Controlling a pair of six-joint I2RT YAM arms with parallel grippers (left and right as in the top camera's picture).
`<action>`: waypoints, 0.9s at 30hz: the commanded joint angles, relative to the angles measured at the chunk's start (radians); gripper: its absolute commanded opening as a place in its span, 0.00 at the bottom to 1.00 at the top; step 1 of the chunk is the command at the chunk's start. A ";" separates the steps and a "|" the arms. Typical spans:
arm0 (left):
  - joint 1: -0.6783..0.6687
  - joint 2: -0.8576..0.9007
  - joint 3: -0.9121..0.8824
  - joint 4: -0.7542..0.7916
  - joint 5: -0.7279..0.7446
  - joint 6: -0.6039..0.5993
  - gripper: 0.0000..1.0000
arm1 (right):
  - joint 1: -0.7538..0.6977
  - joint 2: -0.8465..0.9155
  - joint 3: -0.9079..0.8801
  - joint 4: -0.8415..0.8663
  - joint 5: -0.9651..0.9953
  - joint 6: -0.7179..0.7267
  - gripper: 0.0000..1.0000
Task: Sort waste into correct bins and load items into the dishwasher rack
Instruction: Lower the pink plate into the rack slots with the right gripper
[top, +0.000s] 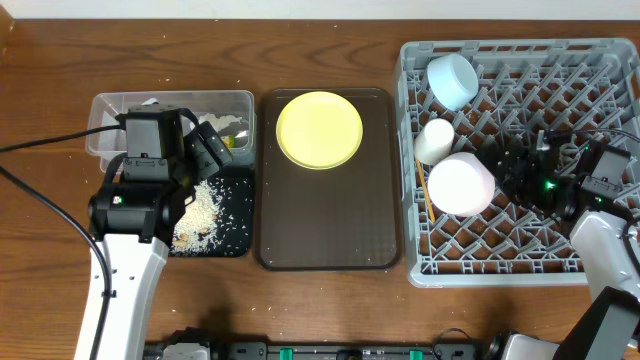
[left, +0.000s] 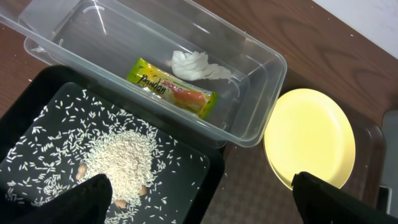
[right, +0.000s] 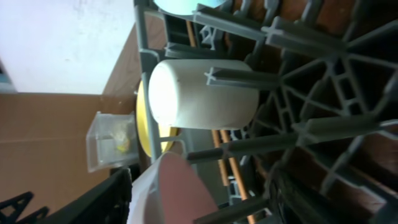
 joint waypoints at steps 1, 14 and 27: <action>0.004 -0.004 0.013 0.000 -0.005 0.006 0.95 | -0.008 0.005 -0.003 0.002 0.041 -0.029 0.70; 0.004 -0.004 0.013 0.000 -0.005 0.006 0.95 | 0.075 0.005 0.349 -0.502 0.310 -0.181 0.59; 0.004 -0.004 0.013 0.000 -0.005 0.006 0.95 | 0.229 0.005 0.387 -0.851 0.648 -0.232 0.01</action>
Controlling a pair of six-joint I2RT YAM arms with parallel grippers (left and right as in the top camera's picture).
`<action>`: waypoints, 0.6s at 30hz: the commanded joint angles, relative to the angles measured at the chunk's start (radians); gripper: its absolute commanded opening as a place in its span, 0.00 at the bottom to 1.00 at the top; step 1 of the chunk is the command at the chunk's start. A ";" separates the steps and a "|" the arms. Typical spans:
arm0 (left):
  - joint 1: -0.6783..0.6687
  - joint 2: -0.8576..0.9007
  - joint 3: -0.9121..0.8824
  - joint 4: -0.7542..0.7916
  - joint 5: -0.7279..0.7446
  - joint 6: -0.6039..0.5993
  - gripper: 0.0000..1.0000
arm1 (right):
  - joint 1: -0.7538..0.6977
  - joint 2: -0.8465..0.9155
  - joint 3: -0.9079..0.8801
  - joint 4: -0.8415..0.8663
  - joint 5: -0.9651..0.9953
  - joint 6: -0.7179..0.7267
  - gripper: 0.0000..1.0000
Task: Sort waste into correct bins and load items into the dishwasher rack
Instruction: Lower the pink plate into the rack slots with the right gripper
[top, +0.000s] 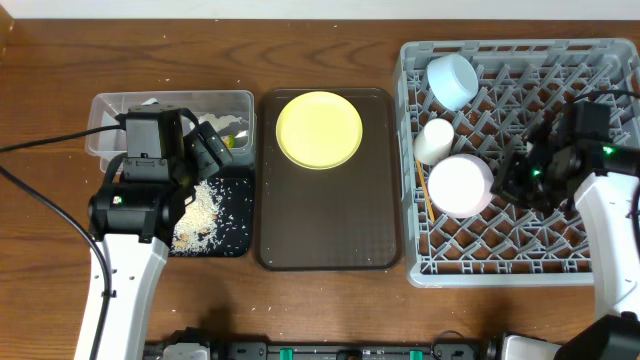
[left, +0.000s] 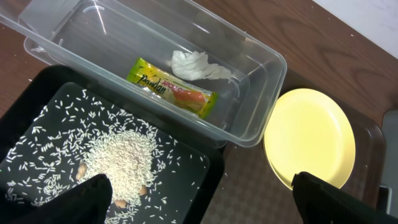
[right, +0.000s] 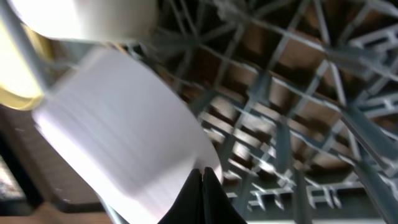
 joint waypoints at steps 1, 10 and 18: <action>0.004 -0.004 0.013 0.000 -0.005 0.006 0.95 | 0.024 0.004 -0.010 -0.010 0.064 -0.023 0.01; 0.004 -0.004 0.013 0.000 -0.005 0.006 0.95 | 0.026 0.004 -0.018 -0.055 0.070 -0.042 0.01; 0.004 -0.004 0.013 0.000 -0.005 0.006 0.96 | 0.037 0.004 -0.021 -0.143 0.071 -0.050 0.01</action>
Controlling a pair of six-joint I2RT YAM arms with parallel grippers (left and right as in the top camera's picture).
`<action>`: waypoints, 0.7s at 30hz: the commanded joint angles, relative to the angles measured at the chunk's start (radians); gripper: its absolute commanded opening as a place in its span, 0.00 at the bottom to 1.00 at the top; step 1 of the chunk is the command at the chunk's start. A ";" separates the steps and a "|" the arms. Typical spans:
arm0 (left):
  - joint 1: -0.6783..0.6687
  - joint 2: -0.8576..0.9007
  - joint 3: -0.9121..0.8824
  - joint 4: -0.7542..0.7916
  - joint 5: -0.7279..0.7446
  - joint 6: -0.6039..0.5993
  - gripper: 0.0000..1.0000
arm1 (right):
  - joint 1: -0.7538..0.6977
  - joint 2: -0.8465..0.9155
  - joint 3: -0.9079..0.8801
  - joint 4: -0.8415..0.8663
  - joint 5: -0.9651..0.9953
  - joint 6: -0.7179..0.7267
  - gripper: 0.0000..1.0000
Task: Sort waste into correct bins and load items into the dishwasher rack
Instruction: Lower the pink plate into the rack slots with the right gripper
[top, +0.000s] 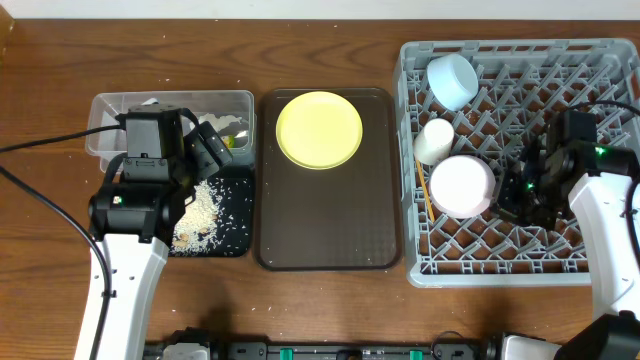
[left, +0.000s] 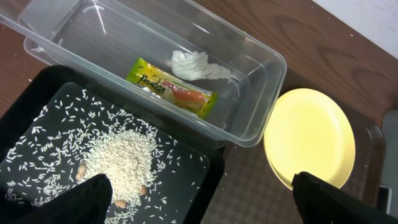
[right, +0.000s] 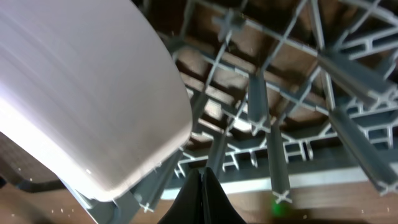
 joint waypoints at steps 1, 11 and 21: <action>0.004 -0.004 0.013 0.000 -0.005 0.006 0.95 | 0.023 0.003 -0.009 -0.016 0.005 -0.020 0.01; 0.004 -0.004 0.013 0.000 -0.005 0.006 0.95 | 0.071 0.003 -0.117 0.120 -0.015 -0.004 0.01; 0.004 -0.004 0.013 0.000 -0.005 0.006 0.95 | 0.128 0.003 -0.122 0.283 -0.080 0.018 0.03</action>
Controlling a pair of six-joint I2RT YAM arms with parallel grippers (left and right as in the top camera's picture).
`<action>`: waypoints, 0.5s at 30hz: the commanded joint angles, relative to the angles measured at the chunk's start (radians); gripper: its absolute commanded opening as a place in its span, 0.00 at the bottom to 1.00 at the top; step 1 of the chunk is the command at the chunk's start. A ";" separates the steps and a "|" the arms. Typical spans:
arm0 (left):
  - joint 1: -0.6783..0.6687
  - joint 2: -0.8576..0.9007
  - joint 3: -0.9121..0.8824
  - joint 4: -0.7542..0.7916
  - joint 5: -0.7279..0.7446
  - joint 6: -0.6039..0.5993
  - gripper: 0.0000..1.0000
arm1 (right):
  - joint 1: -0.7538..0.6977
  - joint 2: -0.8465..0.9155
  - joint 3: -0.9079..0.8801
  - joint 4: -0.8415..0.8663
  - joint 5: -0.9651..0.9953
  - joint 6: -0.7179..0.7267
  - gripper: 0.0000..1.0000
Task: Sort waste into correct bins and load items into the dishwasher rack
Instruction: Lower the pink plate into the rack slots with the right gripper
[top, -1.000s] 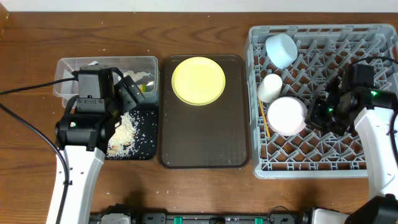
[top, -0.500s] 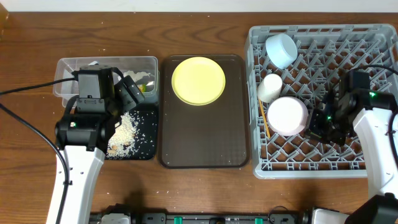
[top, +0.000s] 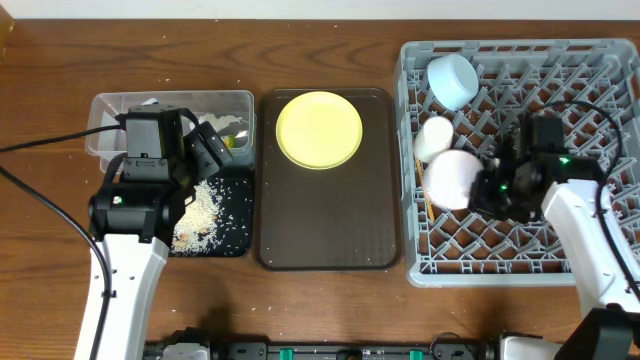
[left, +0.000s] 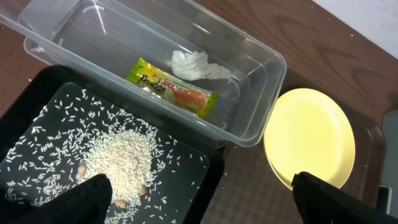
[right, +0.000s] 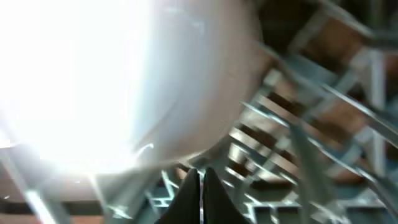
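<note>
A grey dishwasher rack (top: 600, 55) at the right holds a large white bowl (top: 448, 178), a small white cup (top: 435, 136) and a pale blue cup (top: 452, 78). My right gripper (top: 487, 190) is shut, its tips right at the bowl's right side; in the right wrist view the gripper (right: 199, 186) points under the glaring bowl (right: 112, 74). My left gripper (left: 205, 208) hangs open over the black tray of rice (left: 118, 155). The clear bin (left: 261, 68) holds a green wrapper (left: 174, 93) and a tissue (left: 196, 65). A yellow plate (top: 319, 129) lies on the brown tray (top: 330, 230).
The left arm's body (top: 150, 160) stands over the two bins at the left. Thin wooden sticks (top: 426, 205) lie in the rack beside the bowl. Rack pegs surround the right gripper.
My right gripper has moved left, from the bowl's lower right to right against its side. The bowl sits a little further left and looks tipped. The left arm is unchanged.
First my right gripper was open low in the rack beside the bowl. Then it was shut, further right of the bowl, then lower right of it. Now it is shut against the bowl, which has shifted left. The left gripper stayed open over the bins.
</note>
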 joint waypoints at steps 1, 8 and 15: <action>0.004 -0.004 0.013 0.001 -0.005 0.006 0.95 | 0.016 0.000 0.002 0.019 -0.071 0.013 0.03; 0.004 -0.004 0.013 0.001 -0.005 0.006 0.95 | 0.016 0.000 0.006 0.020 -0.072 0.012 0.04; 0.004 -0.004 0.013 0.001 -0.005 0.006 0.95 | 0.023 0.000 0.047 0.021 -0.202 -0.053 0.05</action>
